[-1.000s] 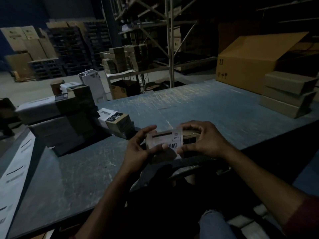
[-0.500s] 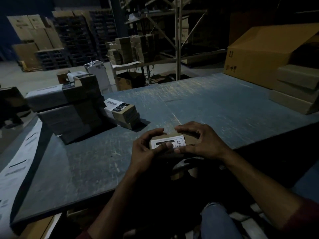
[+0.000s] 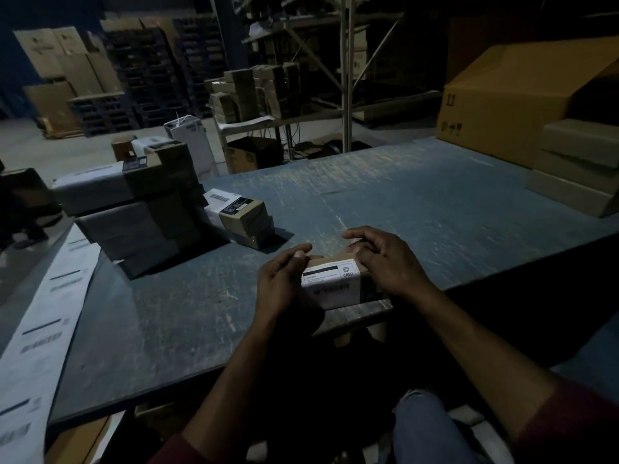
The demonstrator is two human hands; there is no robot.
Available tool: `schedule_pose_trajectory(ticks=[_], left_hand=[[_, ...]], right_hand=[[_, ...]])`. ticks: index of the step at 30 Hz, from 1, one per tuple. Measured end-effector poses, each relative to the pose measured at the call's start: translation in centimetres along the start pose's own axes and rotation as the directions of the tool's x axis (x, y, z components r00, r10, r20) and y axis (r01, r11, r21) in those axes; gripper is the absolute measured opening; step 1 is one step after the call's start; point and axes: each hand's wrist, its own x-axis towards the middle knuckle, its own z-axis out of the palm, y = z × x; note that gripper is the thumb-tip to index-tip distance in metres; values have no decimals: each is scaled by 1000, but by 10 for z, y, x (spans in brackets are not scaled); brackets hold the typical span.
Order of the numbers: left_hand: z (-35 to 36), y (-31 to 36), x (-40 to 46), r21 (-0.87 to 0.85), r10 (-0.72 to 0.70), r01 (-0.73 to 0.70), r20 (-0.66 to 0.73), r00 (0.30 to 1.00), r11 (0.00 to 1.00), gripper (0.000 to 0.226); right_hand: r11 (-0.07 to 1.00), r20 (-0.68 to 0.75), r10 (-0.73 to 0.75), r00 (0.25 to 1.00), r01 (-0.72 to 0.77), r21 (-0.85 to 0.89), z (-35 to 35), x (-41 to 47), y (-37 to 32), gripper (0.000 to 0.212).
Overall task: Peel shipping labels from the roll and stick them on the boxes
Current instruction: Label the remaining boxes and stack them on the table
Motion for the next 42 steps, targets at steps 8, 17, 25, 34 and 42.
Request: schedule_pose_trajectory(ticks=[8,17,25,34,42], left_hand=[[-1,-10,-4,107,68,-73,47,997,992,21],[-3,-9,0,257,136,-145,53,989,955,19],[5,-10,3,169,68,-55,-68,995,984,20],[-19,19,40,24,-240,256,-273,932,966,20],[-78,56,58,-161,-158,117,-270,950,980,50]], right_hand=[[987,-58,-20,998,11,-159,6,-1,-4,18],[951,-52,-66,996,47,-304,6,-3,-3,31],[949,96,-225,969,241,-203,-10,-3,1,47],[493,324,-595,736,652,-576,-17,-19,-5,93],[677,91,-678,729,669,-307,5,29,-40,68]])
